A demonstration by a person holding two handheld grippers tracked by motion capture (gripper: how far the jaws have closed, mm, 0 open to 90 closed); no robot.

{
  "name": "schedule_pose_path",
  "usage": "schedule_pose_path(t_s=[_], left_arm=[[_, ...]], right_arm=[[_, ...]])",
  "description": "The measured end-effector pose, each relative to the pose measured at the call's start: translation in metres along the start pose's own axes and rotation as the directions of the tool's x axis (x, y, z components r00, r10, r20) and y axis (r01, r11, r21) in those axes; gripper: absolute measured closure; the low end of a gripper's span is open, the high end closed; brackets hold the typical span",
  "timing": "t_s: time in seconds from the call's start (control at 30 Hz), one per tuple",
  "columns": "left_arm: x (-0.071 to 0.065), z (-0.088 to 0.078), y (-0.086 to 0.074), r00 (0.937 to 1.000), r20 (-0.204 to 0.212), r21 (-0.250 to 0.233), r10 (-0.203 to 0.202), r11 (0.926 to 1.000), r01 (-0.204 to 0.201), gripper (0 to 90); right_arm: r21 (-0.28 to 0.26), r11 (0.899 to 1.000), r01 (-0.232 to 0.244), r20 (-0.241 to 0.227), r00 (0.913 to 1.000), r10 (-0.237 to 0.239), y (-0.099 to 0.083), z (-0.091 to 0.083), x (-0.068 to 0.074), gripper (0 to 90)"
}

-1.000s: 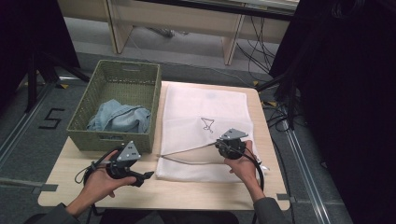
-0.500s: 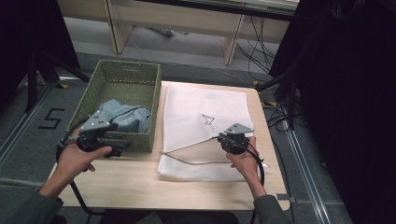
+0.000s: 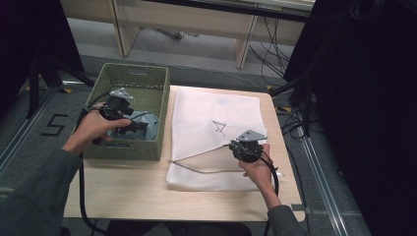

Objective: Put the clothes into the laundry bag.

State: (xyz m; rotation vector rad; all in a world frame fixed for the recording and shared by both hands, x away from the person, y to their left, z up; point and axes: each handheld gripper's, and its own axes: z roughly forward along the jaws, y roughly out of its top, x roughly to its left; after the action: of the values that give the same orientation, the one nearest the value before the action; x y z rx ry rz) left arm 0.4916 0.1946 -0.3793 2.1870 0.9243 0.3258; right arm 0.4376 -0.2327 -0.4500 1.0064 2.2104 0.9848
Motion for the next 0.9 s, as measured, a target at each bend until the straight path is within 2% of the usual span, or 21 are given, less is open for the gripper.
schedule_pose_path(t_s=[0.13,0.17,0.2,0.27,0.3,0.37,0.43,0.47,0.5,0.53,0.57,0.6,0.63,0.67,0.7,0.73,0.77,0.8,0.83,0.87,0.9], left_arm=[[0.001,0.017,0.006,0.9993,0.037,0.057,-0.001,0.9984,-0.001,15.6],[0.002,0.022,0.008,0.9979,0.058,0.091,0.029,0.9952,-0.034,15.6],[0.003,0.023,0.01,0.9966,0.064,0.129,0.051,0.9899,-0.059,16.3],[0.001,0.032,0.012,0.9962,0.062,0.168,0.061,0.9832,-0.071,17.5],[0.001,0.035,0.013,0.995,0.071,0.188,0.07,0.9786,-0.083,20.5],[0.0,0.043,0.013,0.9927,0.094,0.234,0.075,0.9676,-0.095,31.6],[0.001,0.049,0.014,0.9942,0.099,0.283,0.044,0.9565,-0.07,50.5],[0.002,0.05,0.015,0.9936,0.096,0.297,0.059,0.9512,-0.085,58.8],[0.003,0.05,0.016,0.9947,0.082,0.296,0.062,0.9515,-0.083,67.2],[0.006,0.051,0.018,0.9954,0.072,0.295,0.063,0.9521,-0.082,72.7],[0.008,0.051,0.02,0.9963,0.054,0.282,0.067,0.9562,-0.079,77.0],[0.012,0.05,0.022,0.9976,0.021,0.259,0.066,0.9632,-0.07,78.7],[0.019,0.047,0.025,0.997,-0.02,0.245,0.075,0.9672,-0.068,79.5],[0.025,0.045,0.028,0.997,-0.057,0.215,0.053,0.9759,-0.039,80.1],[0.032,0.043,0.03,0.9945,-0.096,0.189,0.042,0.9817,-0.023,80.3],[0.039,0.042,0.031,0.9889,-0.148,0.149,0.005,0.9887,0.017,80.4],[0.046,0.042,0.031,0.978,-0.207,0.097,-0.029,0.9941,0.05,80.4],[0.054,0.041,0.03,0.9688,-0.238,0.059,-0.07,0.9945,0.086,80.3],[0.061,0.04,0.03,0.9617,-0.252,0.043,-0.109,0.9914,0.124,80.1],[0.067,0.041,0.028,0.9511,-0.269,0.014,-0.151,0.9869,0.161,79.4],[0.07,0.043,0.026,0.9439,-0.28,0.005,-0.176,0.9828,0.185,78.9]], right_arm=[[-0.003,1.0,-0.022,-0.002,0.9998,0.022,0.0,0.0,0.003,80.8],[-0.003,1.0,-0.001,0.0,1.0,0.001,0.0,0.001,0.001,80.8],[0.016,1.0,0.0,-0.007,1.0,0.001,0.0,0.0,0.002,80.7],[0.017,1.0,-0.007,-0.007,0.9999,0.007,0.001,-0.001,0.002,80.7],[-0.001,1.0,-0.002,0.0,1.0,0.002,0.001,0.0,0.001,80.7],[0.013,1.0,-0.001,-0.007,1.0,0.001,0.0,0.0,0.002,80.4],[0.012,1.0,-0.001,-0.004,1.0,0.001,0.0,0.0,0.002,80.3],[0.014,1.0,-0.001,-0.009,1.0,0.001,0.001,-0.001,0.001,80.3],[0.004,1.0,0.013,-0.004,0.9999,-0.013,0.001,0.0,0.0,80.3],[0.012,1.0,0.006,-0.009,0.9999,-0.006,0.001,0.0,0.001,80.2],[0.008,1.0,-0.002,-0.003,1.0,0.002,0.0,0.0,0.002,80.2],[0.012,1.0,0.004,-0.005,1.0,-0.004,0.0,0.0,0.002,80.2],[0.012,1.0,-0.002,-0.007,1.0,0.002,0.0,0.0,0.002,80.2],[-0.004,1.0,-0.008,-0.001,1.0,0.008,0.001,0.0,0.002,80.2],[-0.001,1.0,-0.001,-0.001,1.0,0.001,0.001,0.0,0.002,80.2],[0.017,1.0,0.004,-0.007,1.0,-0.004,0.001,-0.001,0.001,80.2],[0.007,1.0,-0.003,0.0,1.0,0.003,0.0,0.0,0.002,80.2],[0.015,1.0,0.001,-0.006,1.0,-0.001,0.0,-0.001,0.002,80.2],[0.0,1.0,-0.007,0.001,1.0,0.007,0.001,0.0,0.002,80.2],[-0.009,1.0,0.004,0.003,1.0,-0.004,0.001,0.001,0.001,80.2],[0.0,1.0,0.001,0.0,1.0,-0.001,0.001,0.0,0.001,80.2]])
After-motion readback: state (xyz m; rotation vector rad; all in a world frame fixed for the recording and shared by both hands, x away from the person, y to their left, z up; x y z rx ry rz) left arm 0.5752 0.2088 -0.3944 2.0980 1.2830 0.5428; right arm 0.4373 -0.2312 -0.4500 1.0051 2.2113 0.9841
